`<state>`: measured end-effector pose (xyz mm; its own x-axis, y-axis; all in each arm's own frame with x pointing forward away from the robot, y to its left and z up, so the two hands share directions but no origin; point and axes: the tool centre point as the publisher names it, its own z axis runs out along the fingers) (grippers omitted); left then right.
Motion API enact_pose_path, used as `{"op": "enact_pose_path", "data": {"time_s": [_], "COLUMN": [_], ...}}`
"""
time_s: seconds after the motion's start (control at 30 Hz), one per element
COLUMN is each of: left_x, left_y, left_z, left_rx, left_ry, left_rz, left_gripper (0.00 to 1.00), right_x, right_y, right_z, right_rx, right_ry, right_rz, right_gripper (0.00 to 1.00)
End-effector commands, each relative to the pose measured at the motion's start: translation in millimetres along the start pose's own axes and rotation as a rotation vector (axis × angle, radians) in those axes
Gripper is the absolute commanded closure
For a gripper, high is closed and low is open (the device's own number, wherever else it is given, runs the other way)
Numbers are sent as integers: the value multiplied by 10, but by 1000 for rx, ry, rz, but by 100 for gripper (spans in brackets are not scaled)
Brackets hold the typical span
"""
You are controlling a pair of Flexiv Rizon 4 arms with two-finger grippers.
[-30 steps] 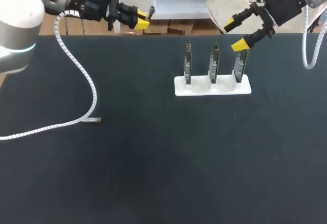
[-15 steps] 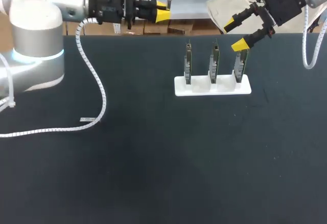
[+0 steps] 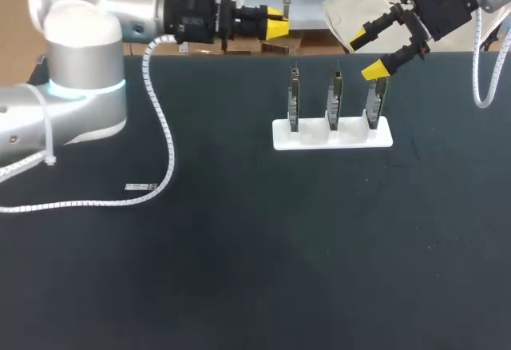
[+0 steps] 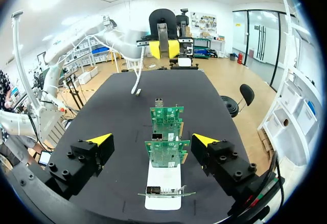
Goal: Pick up the optical module with the left hand, and insert it into the network port with the right hand.
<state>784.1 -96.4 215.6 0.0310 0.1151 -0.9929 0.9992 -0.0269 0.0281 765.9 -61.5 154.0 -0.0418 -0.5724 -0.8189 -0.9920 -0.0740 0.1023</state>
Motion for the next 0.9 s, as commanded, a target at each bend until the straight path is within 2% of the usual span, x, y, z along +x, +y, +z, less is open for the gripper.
{"op": "enact_pose_path", "data": {"time_s": [0.03, 0.2, 0.47, 0.9], "left_x": [-21, -31, 13, 49], "left_y": [178, 222, 154, 21], "left_z": [157, 291, 440, 580], "left_rx": [37, 33, -20, -117], "left_ry": [36, 68, 83, 58], "left_rz": [0, 2, -53, -63], "left_gripper": [100, 100, 100, 100], "right_x": [5, 5, 5, 5], "right_y": [10, 10, 10, 10], "right_z": [2, 2, 2, 2], "right_rx": [3, 3, 3, 3], "right_ry": [-1, -1, -1, -1], "right_rz": [-2, -2, -2, -2], "right_gripper": [0, 0, 0, 0]}}
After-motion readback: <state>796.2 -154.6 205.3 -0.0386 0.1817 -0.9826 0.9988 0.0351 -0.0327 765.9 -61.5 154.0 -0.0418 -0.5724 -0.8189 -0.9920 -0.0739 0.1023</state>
